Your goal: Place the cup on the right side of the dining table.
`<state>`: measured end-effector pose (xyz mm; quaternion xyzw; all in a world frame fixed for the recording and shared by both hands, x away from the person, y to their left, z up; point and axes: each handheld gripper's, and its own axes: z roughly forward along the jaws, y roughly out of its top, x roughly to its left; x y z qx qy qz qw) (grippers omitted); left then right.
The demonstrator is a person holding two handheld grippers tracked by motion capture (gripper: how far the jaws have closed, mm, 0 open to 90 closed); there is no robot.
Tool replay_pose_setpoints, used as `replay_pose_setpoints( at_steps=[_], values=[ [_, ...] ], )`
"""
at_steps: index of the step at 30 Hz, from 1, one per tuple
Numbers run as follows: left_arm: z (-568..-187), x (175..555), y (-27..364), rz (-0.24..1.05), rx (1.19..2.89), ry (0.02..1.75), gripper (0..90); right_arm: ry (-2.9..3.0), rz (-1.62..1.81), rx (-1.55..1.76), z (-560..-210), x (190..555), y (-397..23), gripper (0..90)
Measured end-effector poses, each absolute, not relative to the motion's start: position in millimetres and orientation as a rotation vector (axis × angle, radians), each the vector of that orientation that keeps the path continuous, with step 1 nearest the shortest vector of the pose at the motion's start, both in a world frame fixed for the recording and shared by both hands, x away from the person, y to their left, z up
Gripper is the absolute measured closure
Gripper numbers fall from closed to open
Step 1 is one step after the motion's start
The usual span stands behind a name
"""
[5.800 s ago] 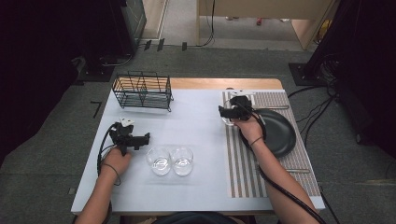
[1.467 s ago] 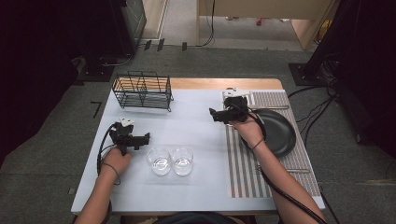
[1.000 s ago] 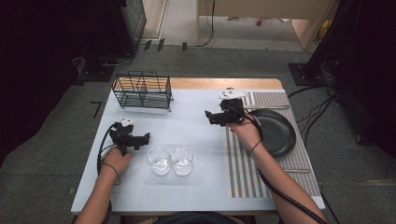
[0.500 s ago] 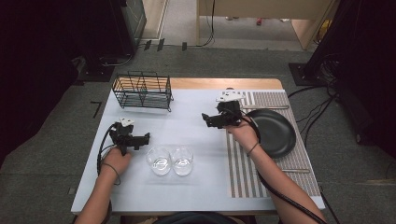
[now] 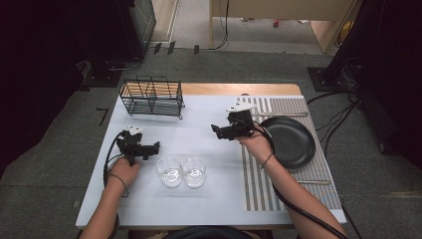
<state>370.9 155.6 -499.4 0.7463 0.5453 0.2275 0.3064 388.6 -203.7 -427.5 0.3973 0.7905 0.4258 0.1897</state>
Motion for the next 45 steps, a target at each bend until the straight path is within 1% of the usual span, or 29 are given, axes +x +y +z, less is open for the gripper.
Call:
replay_pose_setpoints(
  at_steps=[2,3,4,5,23,45],
  values=[
    [-499,371,156,0.602,1.974,1.443,0.0,2.232,1.2,1.105,-429,388,-203,8.1],
    [-499,371,156,0.602,1.974,1.443,0.0,2.24,1.205,1.099,-429,388,-202,10.9],
    [-499,371,156,0.602,1.974,1.443,0.0,2.245,1.211,1.102,-430,388,-202,16.4],
    [-499,371,156,0.602,1.974,1.444,0.0,2.242,1.214,1.113,-430,388,-202,16.8],
    [-499,371,156,0.601,1.977,1.442,0.0,2.282,1.208,1.132,-451,392,-194,17.5],
    [-499,371,156,0.602,1.977,1.442,0.0,2.353,1.193,1.042,-474,397,-184,19.3]
  ],
)
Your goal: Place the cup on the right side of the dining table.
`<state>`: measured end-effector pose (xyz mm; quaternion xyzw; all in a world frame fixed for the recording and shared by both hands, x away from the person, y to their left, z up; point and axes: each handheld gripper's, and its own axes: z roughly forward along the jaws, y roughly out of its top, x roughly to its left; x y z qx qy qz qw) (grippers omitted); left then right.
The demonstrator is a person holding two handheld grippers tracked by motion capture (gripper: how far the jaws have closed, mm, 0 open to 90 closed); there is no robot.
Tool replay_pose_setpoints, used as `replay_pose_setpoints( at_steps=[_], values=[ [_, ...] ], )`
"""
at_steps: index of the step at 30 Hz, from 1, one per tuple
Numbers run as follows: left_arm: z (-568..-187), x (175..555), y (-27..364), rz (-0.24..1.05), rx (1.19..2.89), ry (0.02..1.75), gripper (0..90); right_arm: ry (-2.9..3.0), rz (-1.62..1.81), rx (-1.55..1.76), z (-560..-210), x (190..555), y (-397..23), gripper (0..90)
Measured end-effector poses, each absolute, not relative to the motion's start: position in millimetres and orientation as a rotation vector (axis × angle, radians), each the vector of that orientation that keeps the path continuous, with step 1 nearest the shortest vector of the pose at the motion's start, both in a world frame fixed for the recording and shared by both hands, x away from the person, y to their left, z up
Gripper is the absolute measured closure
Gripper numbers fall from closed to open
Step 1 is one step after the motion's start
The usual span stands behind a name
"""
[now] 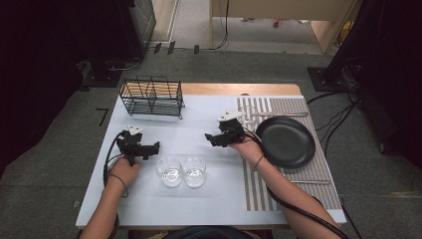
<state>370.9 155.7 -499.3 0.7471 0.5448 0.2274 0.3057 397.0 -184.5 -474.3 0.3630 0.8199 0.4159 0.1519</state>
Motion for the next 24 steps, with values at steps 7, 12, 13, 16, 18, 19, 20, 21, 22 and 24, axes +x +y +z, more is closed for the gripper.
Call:
replay_pose_setpoints(
  at_steps=[7,12,13,16,18,19,20,21,22,24],
  values=[
    [-499,371,156,0.602,1.977,1.442,0.0,2.382,1.193,1.025,-481,397,-182,20.0],
    [-499,371,156,0.602,1.977,1.442,0.0,2.405,1.186,1.003,-485,395,-177,20.0],
    [-499,371,156,0.602,1.977,1.442,0.0,2.411,1.186,0.989,-486,395,-176,20.1],
    [-499,371,156,0.602,1.977,1.442,0.0,2.428,1.183,0.969,-489,394,-174,20.3],
    [-499,371,156,0.603,1.978,1.442,0.0,2.436,1.174,0.957,-492,393,-173,20.5],
    [-499,371,156,0.602,1.978,1.442,0.0,2.441,1.172,0.951,-493,393,-172,20.6],
    [-499,371,156,0.603,1.978,1.442,0.0,2.445,1.17,0.947,-494,393,-171,20.6],
    [-499,371,156,0.602,1.978,1.442,0.0,2.449,1.162,0.943,-495,393,-171,20.7],
    [-499,371,156,0.602,1.977,1.442,0.0,2.454,1.16,0.947,-495,392,-170,20.7],
    [-499,371,156,0.602,1.978,1.442,0.0,2.459,1.163,0.932,-496,392,-169,20.8]
  ],
)
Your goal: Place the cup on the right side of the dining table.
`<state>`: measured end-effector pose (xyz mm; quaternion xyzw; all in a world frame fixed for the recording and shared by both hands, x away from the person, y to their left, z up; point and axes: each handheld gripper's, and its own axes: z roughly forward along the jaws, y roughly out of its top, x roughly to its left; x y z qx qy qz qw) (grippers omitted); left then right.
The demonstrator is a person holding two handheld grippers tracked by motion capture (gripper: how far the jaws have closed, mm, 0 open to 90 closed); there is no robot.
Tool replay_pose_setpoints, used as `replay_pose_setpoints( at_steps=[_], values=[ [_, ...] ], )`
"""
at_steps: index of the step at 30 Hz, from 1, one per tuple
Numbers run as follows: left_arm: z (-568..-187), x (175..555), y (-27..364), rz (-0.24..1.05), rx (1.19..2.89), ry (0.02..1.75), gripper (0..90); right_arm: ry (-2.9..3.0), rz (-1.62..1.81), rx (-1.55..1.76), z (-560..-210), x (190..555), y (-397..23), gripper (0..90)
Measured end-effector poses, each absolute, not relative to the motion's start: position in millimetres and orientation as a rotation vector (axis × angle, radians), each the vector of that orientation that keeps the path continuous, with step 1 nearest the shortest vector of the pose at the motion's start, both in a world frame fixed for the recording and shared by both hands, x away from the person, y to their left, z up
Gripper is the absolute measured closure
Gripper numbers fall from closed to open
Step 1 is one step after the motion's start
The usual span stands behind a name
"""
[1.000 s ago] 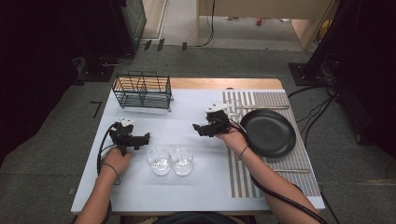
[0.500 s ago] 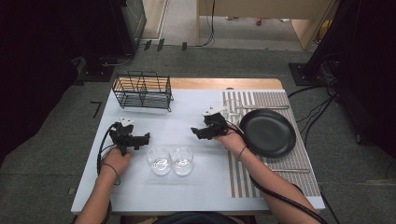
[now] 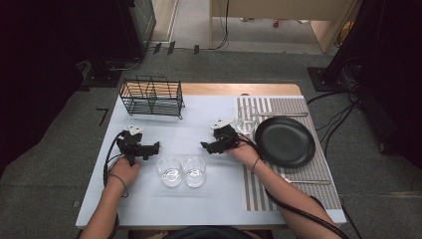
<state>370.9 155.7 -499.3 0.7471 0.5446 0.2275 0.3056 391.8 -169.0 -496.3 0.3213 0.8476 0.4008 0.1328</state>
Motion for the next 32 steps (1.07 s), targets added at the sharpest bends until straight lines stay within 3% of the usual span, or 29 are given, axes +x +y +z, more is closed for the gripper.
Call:
replay_pose_setpoints(
  at_steps=[32],
  values=[
    [-499.4,370.9,155.6,0.603,1.977,1.442,0.0,2.508,1.127,0.889,-501.7,388.9,-160.5,21.3]
  ],
)
